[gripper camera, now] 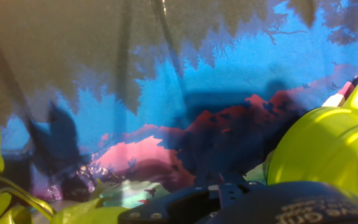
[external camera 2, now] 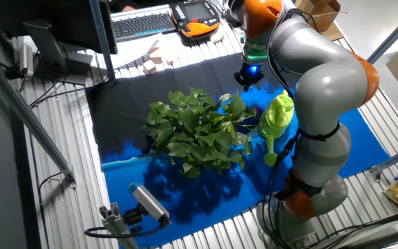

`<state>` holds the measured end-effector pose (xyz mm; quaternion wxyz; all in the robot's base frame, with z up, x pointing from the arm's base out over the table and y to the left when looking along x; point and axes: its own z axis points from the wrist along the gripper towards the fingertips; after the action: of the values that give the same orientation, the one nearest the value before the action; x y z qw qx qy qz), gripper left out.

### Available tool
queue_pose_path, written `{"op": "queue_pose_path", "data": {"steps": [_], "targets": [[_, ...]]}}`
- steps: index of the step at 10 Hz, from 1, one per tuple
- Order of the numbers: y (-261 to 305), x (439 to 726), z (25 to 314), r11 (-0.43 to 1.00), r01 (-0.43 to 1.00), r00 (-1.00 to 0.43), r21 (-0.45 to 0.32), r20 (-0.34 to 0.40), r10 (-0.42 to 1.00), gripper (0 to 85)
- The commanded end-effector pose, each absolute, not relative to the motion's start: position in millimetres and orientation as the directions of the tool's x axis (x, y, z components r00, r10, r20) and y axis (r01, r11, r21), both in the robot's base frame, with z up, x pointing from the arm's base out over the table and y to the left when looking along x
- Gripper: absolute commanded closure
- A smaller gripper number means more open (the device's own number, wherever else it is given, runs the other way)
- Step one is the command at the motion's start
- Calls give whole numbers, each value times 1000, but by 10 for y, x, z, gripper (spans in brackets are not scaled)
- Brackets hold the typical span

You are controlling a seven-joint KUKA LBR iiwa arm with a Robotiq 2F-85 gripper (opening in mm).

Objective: Water the plant

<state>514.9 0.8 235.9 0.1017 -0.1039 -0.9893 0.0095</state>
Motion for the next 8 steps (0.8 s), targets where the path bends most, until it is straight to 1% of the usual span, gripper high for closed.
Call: {"op": "queue_pose_path", "data": {"steps": [1, 2, 3, 4, 5, 6, 7, 8], "targets": [[7, 5149, 2359, 981, 189, -960, -36, 202, 192, 850], [7, 5149, 2359, 980, 197, -965, -10, 175, 196, 850], [7, 5149, 2359, 959, 268, -956, 91, 147, 253, 850], [7, 5149, 2359, 950, 297, -950, 101, 135, 283, 850], [7, 5149, 2359, 937, 345, -932, 48, 135, 336, 850], [7, 5149, 2359, 927, 374, -921, -11, 114, 373, 850], [7, 5149, 2359, 909, 417, -901, -24, 124, 417, 850], [7, 5149, 2359, 891, 453, -881, -19, 143, 451, 850]]}}
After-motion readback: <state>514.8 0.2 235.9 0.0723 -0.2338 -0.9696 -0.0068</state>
